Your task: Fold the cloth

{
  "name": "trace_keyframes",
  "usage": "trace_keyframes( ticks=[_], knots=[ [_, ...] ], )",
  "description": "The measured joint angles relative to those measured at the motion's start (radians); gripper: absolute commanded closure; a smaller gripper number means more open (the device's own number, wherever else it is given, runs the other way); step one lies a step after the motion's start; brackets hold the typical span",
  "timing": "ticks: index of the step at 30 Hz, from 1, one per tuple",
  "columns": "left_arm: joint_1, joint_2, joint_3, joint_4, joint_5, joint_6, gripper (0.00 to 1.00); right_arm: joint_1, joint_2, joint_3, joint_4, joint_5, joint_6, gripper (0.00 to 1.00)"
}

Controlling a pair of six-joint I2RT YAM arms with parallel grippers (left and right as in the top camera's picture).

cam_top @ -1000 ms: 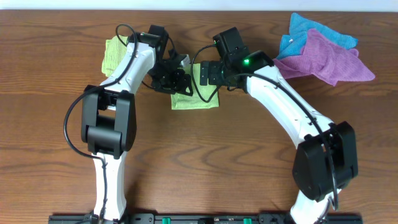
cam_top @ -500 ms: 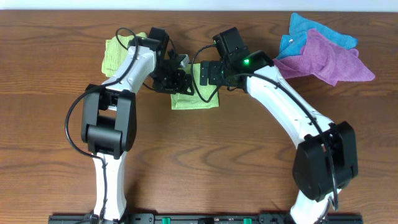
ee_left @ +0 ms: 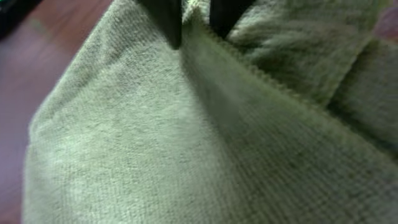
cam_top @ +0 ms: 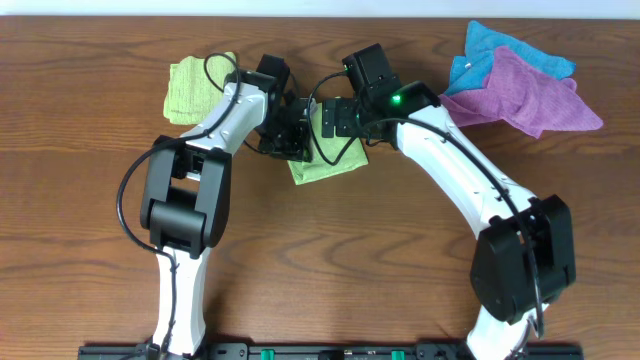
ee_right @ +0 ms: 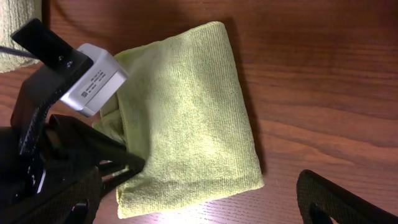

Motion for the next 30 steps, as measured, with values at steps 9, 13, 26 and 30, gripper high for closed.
trace_keyframes(
  ticks=[9,13,26,30],
  knots=[
    [0.001,0.000,0.000,-0.057,-0.029,-0.043,0.94,0.000,0.000,0.000,0.000,0.000,-0.004,0.01],
    [0.001,0.000,0.000,-0.093,-0.016,-0.053,0.92,0.000,0.000,0.000,0.000,0.000,-0.006,0.01],
    [0.001,0.000,-0.001,-0.112,0.037,-0.057,0.36,0.000,0.000,0.000,-0.024,0.000,-0.027,0.01],
    [0.001,0.000,-0.001,-0.113,0.026,-0.062,0.36,0.000,0.000,0.000,-0.031,0.000,-0.045,0.01]
  ],
)
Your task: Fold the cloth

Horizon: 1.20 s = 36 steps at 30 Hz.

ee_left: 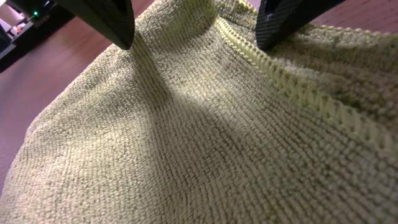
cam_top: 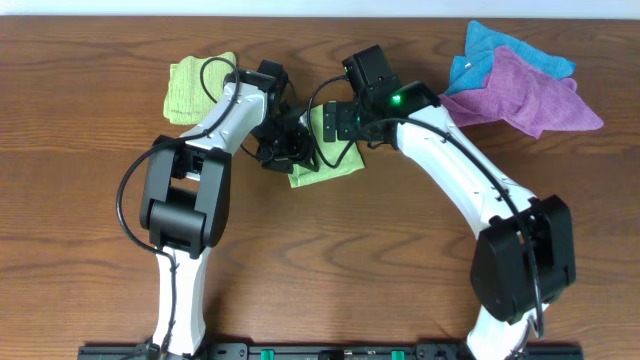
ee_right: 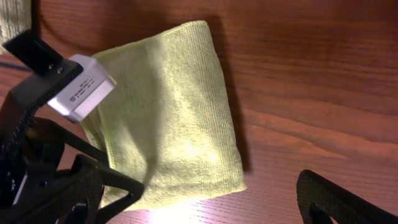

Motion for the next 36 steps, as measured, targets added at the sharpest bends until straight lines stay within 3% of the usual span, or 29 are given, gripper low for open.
trace_keyframes(
  ticks=[14,22,31,32,33,34,36],
  knots=[
    [-0.003,-0.005,0.000,0.002,-0.123,0.004,0.28,-0.044,0.000,-0.047,0.025,-0.055,-0.326,0.01],
    [-0.007,-0.008,0.000,0.004,-0.151,0.008,0.26,-0.079,0.010,-0.169,0.155,-0.185,-0.352,0.01],
    [-0.006,-0.010,0.000,0.003,-0.158,0.008,0.26,-0.079,0.102,-0.179,0.246,-0.296,-0.336,0.01],
    [-0.006,-0.010,0.000,0.003,-0.158,0.008,0.25,-0.079,0.119,-0.179,0.254,-0.308,-0.335,0.04],
    [-0.006,-0.010,0.000,0.003,-0.158,0.008,0.26,-0.079,0.141,-0.179,0.260,-0.320,-0.331,0.16],
    [-0.006,-0.010,0.000,0.003,-0.158,0.008,0.25,-0.079,0.161,-0.179,0.264,-0.327,-0.327,0.36],
    [-0.006,-0.010,0.000,0.003,-0.160,0.008,0.25,-0.080,0.177,-0.179,0.272,-0.342,-0.319,0.55]
  ],
)
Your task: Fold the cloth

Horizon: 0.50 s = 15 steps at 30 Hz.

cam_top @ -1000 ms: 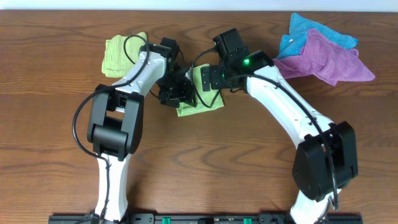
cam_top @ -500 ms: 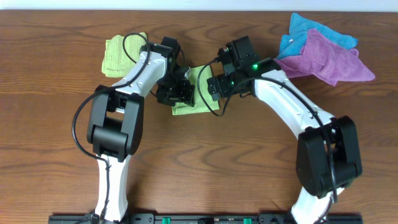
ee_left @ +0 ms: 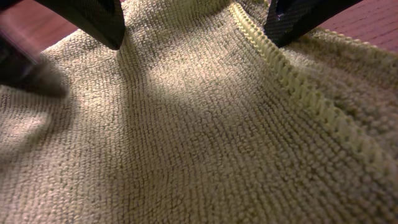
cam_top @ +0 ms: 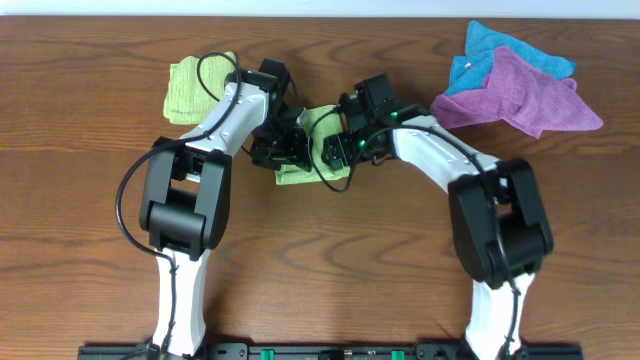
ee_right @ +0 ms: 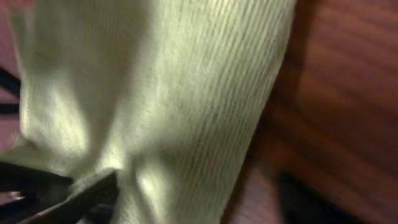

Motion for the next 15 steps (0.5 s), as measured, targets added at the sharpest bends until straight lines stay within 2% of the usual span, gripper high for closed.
trace_keyframes(
  ticks=[1,2,3,13,14,15],
  knots=[
    [0.000,0.000,0.000,0.000,-0.004,0.000,0.25,-0.001,0.008,0.000,-0.004,-0.007,0.011,0.81],
    [0.000,0.000,0.000,0.000,-0.005,0.000,0.25,-0.002,0.013,0.000,-0.003,-0.009,0.009,0.95],
    [0.000,0.000,0.000,0.000,-0.005,0.000,0.25,-0.002,0.017,0.000,-0.003,-0.013,0.016,0.99],
    [0.000,0.000,0.000,0.000,-0.005,0.000,0.25,-0.005,0.020,0.000,-0.047,-0.002,0.048,0.98],
    [0.000,0.000,0.000,0.000,-0.005,0.000,0.26,-0.005,0.020,0.000,-0.051,0.000,0.049,0.88],
    [0.000,0.000,0.000,0.000,-0.005,0.000,0.26,-0.005,0.020,0.000,-0.053,0.001,0.052,0.60]
  ],
)
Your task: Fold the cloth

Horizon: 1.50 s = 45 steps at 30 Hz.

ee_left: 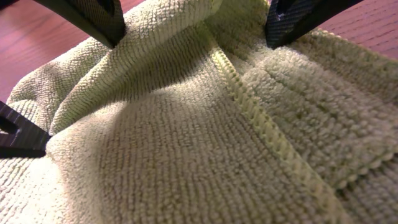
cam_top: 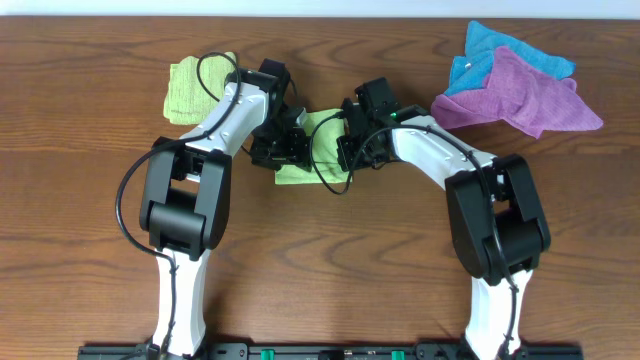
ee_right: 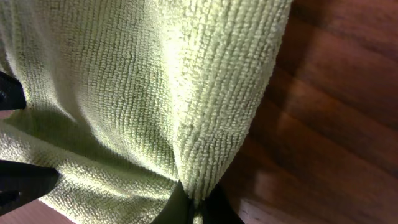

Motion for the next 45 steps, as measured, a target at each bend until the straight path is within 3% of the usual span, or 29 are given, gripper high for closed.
trace_keyframes(
  ticks=[1,2,9,11,15,20,30,38,45],
  knots=[
    [0.000,0.000,0.000,0.000,0.000,0.000,0.26,0.000,0.000,0.000,-0.003,0.000,0.004,0.27],
    [0.000,0.000,0.000,0.000,0.000,0.000,0.26,0.000,-0.004,0.002,-0.005,-0.004,0.002,0.01],
    [0.000,0.000,0.000,-0.003,-0.015,0.000,0.32,0.001,-0.024,0.013,-0.001,-0.001,0.000,0.01],
    [0.000,0.000,0.002,-0.011,-0.021,0.003,0.26,0.001,-0.025,0.013,-0.001,-0.002,0.000,0.01],
    [0.006,0.000,0.028,-0.052,-0.068,0.012,0.04,0.001,-0.034,0.012,-0.018,0.002,0.003,0.01],
    [0.030,-0.036,0.057,-0.072,-0.153,0.016,0.05,-0.005,-0.115,-0.010,-0.101,0.063,0.016,0.01],
    [0.037,-0.172,0.069,-0.118,-0.192,0.001,0.05,-0.009,-0.548,-0.029,-0.360,0.320,0.019,0.01],
    [0.029,-0.258,0.069,-0.171,-0.154,-0.039,0.05,-0.014,-0.982,-0.446,-0.235,0.423,0.034,0.01],
    [-0.001,-0.296,0.069,-0.182,-0.143,-0.042,0.05,-0.014,-1.426,-0.790,-0.187,0.443,0.155,0.01]
  ],
)
